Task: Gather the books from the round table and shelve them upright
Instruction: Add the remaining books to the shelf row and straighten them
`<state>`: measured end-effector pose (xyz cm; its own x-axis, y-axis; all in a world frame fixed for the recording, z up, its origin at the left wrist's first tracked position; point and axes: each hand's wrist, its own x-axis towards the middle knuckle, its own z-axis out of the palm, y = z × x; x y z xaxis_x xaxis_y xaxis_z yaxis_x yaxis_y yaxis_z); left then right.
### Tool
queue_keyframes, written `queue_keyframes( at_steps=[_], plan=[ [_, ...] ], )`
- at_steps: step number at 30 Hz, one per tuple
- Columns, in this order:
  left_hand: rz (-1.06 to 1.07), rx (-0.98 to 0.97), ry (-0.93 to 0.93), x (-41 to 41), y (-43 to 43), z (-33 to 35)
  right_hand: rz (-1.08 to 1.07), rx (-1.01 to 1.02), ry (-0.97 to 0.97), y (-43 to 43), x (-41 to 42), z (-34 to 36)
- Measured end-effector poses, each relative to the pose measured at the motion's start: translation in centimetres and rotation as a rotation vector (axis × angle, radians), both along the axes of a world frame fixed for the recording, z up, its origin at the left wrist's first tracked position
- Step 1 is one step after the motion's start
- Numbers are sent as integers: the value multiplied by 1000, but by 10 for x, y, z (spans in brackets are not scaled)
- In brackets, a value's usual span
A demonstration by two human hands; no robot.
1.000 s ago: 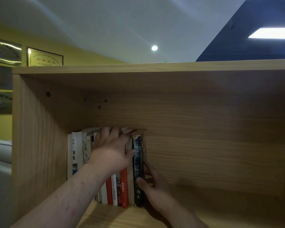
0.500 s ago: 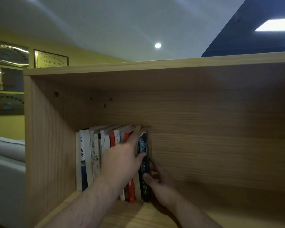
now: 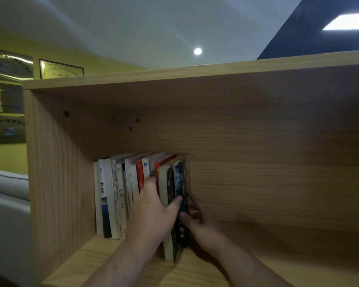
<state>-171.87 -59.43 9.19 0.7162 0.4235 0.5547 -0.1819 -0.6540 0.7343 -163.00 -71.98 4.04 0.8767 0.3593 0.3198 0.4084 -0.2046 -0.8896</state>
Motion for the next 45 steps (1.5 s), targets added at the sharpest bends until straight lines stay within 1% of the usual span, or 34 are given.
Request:
queue_keyframes(
  at_steps=[1, 3, 8, 11, 14, 16, 19, 21, 23, 24, 26, 28, 29, 30, 31, 32, 33, 35, 38, 40, 41, 43, 44, 45],
  plan=[
    [5, 21, 35, 0, -2, -6, -2, -1, -4, 0, 0, 0],
    [17, 38, 47, -2, -3, -13, 0, 6, -17, -1, -1, 1],
    [9, -7, -42, -30, 6, -21, 21, 20, -24, -1, 1, -2],
    [-27, -158, -147, -57, 21, -23, 52, 19, -5, -2, 2, -4],
    [-17, -354, -229, -78, 50, -23, -2, -29, -24, 3, 2, -3],
    [-46, -451, -244, -84, 65, -21, -30, -71, -36, 9, 0, -2],
    [-106, -503, -233, -86, 77, -19, 1, -75, -15, 14, -6, 1],
    [-168, -512, -222, -87, 78, -18, 30, 5, 42, 11, -10, 3],
    [-217, -532, -211, -89, 77, -16, 61, 198, 196, 5, -20, 12],
    [-240, -537, -202, -89, 77, -15, 60, 272, 237, 2, -25, 20],
    [-295, -508, -161, -89, 76, -8, 91, 388, 189, -5, -31, 39],
    [-369, -437, -94, -89, 73, 1, 173, 425, 157, -14, -36, 61],
    [-397, -393, -62, -89, 69, 6, 209, 409, 150, -20, -42, 71],
    [-414, -356, -36, -89, 64, 11, 233, 346, 124, -27, -47, 78],
    [-424, -335, -13, -89, 59, 15, 219, 297, 110, -34, -52, 85],
    [-439, -330, 4, -88, 54, 19, 198, 300, 102, -41, -57, 89],
    [-457, -342, 21, -87, 52, 22, 170, 356, 121, -48, -61, 91],
    [-528, -435, 66, -89, 51, 24, 118, 526, 184, -61, -65, 87],
    [-553, -713, 64, -92, 49, 8, 46, 829, 309, -72, -64, 69],
    [-571, -857, 53, -93, 32, -5, 10, 954, 365, -71, -71, 56],
    [-568, -891, 52, -93, 21, -9, -1, 981, 384, -68, -74, 49],
    [-494, -856, 30, -89, 2, -10, -11, 990, 415, -63, -78, 34],
    [-465, -820, 8, -88, -4, -7, -43, 938, 428, -61, -80, 29],
    [-441, -786, -12, -86, -5, -4, -114, 799, 414, -61, -81, 25]
  ],
)
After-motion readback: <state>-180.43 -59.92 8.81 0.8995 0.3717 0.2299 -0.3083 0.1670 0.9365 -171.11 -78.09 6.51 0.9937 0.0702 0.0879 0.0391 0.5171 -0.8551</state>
